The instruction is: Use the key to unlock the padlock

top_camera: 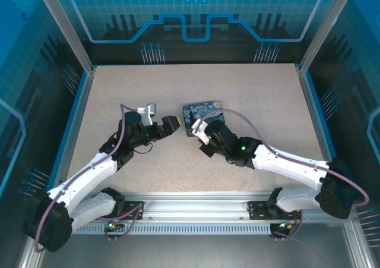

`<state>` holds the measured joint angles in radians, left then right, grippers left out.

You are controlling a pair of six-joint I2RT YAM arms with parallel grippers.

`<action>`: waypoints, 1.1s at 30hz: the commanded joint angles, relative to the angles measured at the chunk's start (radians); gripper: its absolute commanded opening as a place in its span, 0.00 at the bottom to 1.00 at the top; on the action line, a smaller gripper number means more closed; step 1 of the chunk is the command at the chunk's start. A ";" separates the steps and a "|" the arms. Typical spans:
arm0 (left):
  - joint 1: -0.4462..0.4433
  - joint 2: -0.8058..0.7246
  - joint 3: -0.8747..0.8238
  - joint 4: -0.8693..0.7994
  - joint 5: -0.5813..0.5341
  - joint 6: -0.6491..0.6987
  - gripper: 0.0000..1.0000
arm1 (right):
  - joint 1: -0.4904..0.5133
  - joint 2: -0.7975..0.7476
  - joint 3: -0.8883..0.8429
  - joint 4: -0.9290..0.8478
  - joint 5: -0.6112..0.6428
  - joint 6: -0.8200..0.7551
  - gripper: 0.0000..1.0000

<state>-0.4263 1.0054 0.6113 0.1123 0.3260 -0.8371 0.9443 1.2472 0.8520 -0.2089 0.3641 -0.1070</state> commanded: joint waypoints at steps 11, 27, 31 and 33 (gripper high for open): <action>-0.079 0.046 0.082 0.041 0.156 -0.024 0.80 | 0.038 -0.175 -0.186 0.341 -0.076 -0.599 0.00; -0.158 0.192 0.135 0.121 0.124 -0.022 0.53 | 0.060 -0.157 -0.177 0.337 -0.086 -0.594 0.00; -0.159 0.217 0.145 0.123 0.129 -0.020 0.46 | 0.062 -0.158 -0.172 0.328 -0.106 -0.579 0.00; -0.160 0.226 0.147 0.132 0.133 -0.020 0.43 | 0.062 -0.157 -0.169 0.328 -0.108 -0.573 0.00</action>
<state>-0.5789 1.2186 0.7238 0.2157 0.4507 -0.8650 0.9901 1.0893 0.6746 0.0986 0.2787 -0.6964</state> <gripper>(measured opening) 0.441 0.049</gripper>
